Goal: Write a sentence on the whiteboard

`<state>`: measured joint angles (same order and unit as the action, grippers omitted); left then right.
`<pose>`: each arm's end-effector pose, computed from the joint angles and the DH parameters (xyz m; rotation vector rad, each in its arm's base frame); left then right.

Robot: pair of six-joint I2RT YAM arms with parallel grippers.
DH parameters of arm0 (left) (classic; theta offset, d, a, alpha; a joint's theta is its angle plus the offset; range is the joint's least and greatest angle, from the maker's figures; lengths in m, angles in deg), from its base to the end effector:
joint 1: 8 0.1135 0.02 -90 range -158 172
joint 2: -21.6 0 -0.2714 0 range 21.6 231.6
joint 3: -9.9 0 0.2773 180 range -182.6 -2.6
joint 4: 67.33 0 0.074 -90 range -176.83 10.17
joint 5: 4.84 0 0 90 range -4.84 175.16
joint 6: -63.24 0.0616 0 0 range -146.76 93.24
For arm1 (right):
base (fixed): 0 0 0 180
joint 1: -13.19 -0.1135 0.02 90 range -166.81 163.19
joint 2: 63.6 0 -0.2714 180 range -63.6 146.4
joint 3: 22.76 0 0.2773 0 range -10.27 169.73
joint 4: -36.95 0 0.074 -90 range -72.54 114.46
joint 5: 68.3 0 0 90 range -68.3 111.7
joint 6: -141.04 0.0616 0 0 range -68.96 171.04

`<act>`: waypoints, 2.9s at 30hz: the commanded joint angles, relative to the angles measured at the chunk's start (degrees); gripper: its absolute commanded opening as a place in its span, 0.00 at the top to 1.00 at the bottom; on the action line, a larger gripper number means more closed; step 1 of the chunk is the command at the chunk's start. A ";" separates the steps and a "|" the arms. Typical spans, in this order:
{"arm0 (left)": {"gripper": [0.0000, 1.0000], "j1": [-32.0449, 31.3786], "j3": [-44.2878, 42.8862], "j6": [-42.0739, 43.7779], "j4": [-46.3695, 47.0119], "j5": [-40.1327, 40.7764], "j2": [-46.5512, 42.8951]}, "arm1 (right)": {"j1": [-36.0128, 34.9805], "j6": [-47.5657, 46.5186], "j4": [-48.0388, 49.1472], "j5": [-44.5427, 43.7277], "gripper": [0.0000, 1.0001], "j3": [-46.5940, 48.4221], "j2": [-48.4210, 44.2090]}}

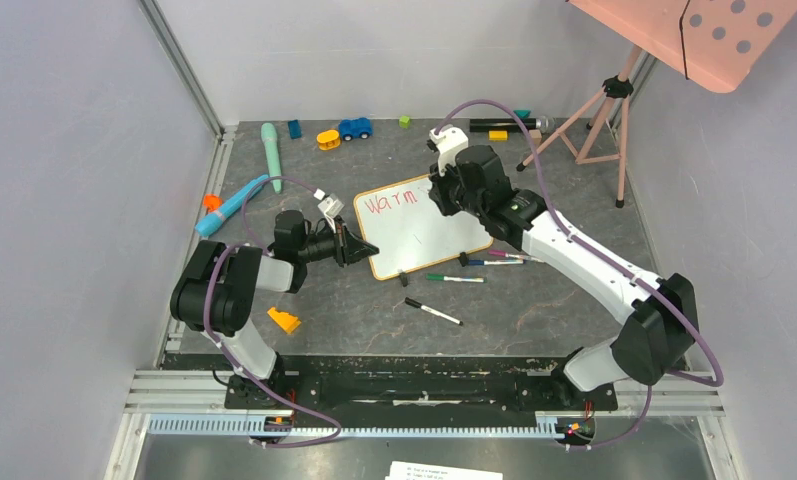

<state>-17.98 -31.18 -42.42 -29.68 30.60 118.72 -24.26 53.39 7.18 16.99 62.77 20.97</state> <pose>0.2992 -0.1036 0.1182 0.5805 1.8340 -1.1952 0.3129 0.2333 0.3231 -0.5814 2.0070 0.3396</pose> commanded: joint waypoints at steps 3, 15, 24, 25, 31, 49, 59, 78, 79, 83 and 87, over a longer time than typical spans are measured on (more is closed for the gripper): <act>0.92 0.31 -0.75 3.00 0.45 4.03 0.11 | 0.90 -0.41 2.45 0.45 1.00 0.16 -0.48; 0.92 0.31 -0.86 3.09 0.39 4.03 0.10 | 1.08 -0.92 2.99 1.80 1.00 2.29 2.85; 0.92 0.31 -0.77 3.18 0.44 4.20 0.03 | 1.07 -0.41 3.30 0.70 1.00 3.93 4.37; 0.92 0.31 -0.71 3.18 0.46 4.20 -0.02 | 1.07 -0.42 3.18 0.49 1.00 3.98 4.53; 0.92 0.31 -0.63 3.27 0.50 4.19 -0.14 | 1.14 -0.26 2.82 0.30 1.00 3.53 5.14; 0.92 0.30 -0.72 3.27 0.39 4.18 0.02 | 2.32 0.64 1.80 -2.71 1.00 2.66 4.02; 0.92 0.31 -1.04 3.27 0.12 4.28 0.18 | 2.56 0.21 3.82 2.77 1.00 2.90 0.73; 0.92 0.31 -0.81 3.20 0.21 4.38 0.05 | 2.56 2.25 5.57 3.35 1.00 2.65 3.19; 0.92 0.31 -0.83 3.26 0.21 4.33 0.10 | 2.59 2.25 5.54 3.22 1.00 2.64 3.32; 0.92 0.31 -0.81 3.19 0.21 4.46 0.02 | 2.69 2.19 5.70 2.79 1.00 2.24 3.74; 0.92 0.31 -0.77 3.27 0.21 4.47 0.05 | 2.65 2.24 5.80 2.38 1.00 1.98 4.21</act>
<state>-17.98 -31.18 -42.42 -29.68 30.60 118.72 -21.81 55.12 10.61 20.31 64.08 24.71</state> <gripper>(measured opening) 0.218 0.120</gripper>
